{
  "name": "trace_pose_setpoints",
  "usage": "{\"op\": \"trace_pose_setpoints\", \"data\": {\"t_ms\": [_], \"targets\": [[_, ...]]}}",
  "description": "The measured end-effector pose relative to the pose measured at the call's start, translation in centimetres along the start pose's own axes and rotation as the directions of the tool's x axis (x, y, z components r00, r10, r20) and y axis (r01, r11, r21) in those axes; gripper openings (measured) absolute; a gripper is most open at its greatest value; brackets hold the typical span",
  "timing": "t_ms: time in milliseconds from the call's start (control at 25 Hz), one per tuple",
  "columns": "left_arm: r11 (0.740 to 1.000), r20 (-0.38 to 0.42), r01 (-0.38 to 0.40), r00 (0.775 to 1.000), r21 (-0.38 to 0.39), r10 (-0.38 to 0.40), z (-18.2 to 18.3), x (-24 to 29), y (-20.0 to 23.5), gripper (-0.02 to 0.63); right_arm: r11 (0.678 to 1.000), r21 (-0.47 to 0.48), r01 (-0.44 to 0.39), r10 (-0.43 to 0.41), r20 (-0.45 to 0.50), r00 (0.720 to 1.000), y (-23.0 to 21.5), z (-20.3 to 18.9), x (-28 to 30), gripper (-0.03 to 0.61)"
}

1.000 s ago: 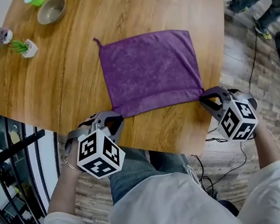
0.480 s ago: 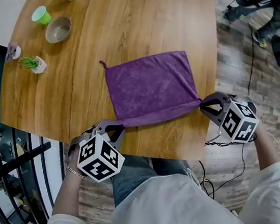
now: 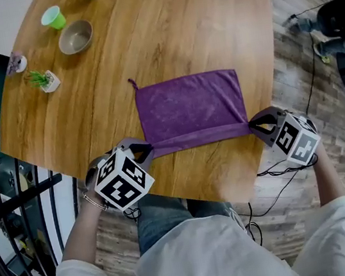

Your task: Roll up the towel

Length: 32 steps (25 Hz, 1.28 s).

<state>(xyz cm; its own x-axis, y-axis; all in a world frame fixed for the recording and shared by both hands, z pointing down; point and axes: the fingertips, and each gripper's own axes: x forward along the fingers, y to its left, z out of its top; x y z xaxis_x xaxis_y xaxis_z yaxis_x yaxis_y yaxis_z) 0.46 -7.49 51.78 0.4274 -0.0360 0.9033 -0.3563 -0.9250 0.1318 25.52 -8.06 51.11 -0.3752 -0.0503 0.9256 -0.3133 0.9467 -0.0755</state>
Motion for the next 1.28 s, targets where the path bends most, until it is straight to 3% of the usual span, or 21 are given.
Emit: {"op": "trace_pose_setpoints", "data": {"t_ms": [320, 520, 640, 840, 1080, 1280], "targets": [[0.999, 0.006, -0.039, 0.999, 0.015, 0.039, 0.2, 1.0, 1.4, 0.022, 0.998, -0.013, 0.066, -0.067, -0.024, 0.997, -1.8, 0.4, 0.9, 0.018], [0.999, 0.040, -0.048, 0.998, -0.009, 0.048, -0.1, 0.4, 1.6, 0.101, 0.993, 0.003, 0.119, -0.119, 0.018, 0.993, -2.3, 0.2, 0.9, 0.081], [0.996, 0.068, -0.089, 0.994, -0.017, 0.090, 0.0, -1.0, 1.7, 0.114, 0.987, 0.010, 0.162, -0.162, 0.022, 0.987, -2.6, 0.0, -0.3, 0.084], [0.991, 0.091, -0.119, 0.989, 0.062, 0.113, 0.6, -2.4, -0.6, 0.112, 0.978, 0.000, 0.210, -0.210, 0.052, 0.976, -1.4, 0.4, -2.5, 0.094], [0.977, 0.053, -0.100, 0.994, 0.187, 0.092, 0.9, -0.6, -3.6, 0.106, 0.980, -0.134, 0.150, -0.149, 0.014, 0.989, 2.7, 0.4, -0.6, 0.091], [0.966, 0.029, -0.104, 0.995, 0.238, 0.100, 0.6, 1.1, -3.5, 0.094, 0.978, -0.158, 0.137, -0.141, -0.010, 0.990, 2.8, -0.6, 1.6, 0.081]]}}
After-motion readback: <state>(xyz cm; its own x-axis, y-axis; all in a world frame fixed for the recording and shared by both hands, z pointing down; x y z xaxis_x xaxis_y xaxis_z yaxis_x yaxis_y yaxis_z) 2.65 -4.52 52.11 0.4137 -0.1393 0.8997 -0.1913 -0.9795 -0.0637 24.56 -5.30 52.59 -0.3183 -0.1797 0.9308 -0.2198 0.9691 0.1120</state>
